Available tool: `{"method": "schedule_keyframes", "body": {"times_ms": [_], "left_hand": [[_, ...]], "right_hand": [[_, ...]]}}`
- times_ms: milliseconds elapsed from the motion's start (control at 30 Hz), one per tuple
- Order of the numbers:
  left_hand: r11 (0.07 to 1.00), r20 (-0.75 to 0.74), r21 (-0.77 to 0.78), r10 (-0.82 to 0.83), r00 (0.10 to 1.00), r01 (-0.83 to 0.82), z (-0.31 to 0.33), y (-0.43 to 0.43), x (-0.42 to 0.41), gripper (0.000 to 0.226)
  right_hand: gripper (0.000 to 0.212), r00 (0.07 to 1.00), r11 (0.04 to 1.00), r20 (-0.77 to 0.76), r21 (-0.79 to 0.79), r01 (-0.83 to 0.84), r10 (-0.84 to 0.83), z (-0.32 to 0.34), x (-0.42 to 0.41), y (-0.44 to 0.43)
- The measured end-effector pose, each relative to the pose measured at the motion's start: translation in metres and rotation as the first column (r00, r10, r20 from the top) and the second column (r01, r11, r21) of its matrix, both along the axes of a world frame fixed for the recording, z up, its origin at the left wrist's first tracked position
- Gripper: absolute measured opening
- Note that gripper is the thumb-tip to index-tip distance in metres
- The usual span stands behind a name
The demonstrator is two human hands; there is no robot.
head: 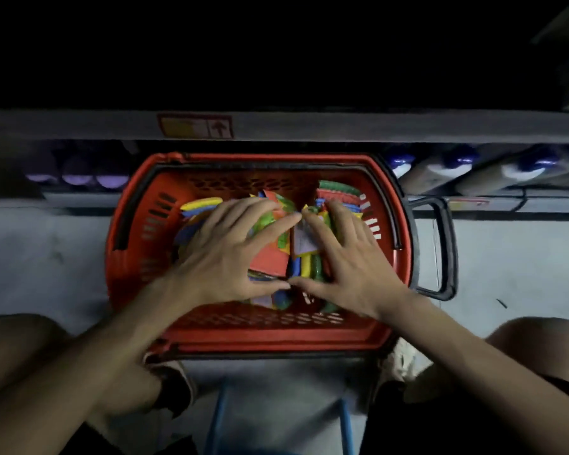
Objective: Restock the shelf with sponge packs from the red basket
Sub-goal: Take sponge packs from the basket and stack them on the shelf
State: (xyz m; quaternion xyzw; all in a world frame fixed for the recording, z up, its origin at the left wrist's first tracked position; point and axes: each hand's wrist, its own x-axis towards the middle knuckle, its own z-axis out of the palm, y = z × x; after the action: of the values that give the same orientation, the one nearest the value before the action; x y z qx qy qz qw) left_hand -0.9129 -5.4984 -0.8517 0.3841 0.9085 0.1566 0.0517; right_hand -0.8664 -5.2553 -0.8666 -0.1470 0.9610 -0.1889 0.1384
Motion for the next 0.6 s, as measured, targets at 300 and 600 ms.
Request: {"method": "schedule_keyframes", "body": {"times_ms": [300, 600], "left_hand": [[0.982, -0.066, -0.173, -0.083, 0.994, 0.070, -0.026, -0.010, -0.011, 0.104], [0.991, -0.064, -0.099, 0.082, 0.995, -0.088, -0.010, -0.013, 0.047, 0.102]], "right_hand": [[0.127, 0.997, 0.992, -0.019, 0.102, -0.072, 0.074, -0.007, 0.002, 0.011], [0.132, 0.990, 0.989, -0.048, 0.065, 0.132, -0.129, -0.006, 0.060, 0.000]]}}
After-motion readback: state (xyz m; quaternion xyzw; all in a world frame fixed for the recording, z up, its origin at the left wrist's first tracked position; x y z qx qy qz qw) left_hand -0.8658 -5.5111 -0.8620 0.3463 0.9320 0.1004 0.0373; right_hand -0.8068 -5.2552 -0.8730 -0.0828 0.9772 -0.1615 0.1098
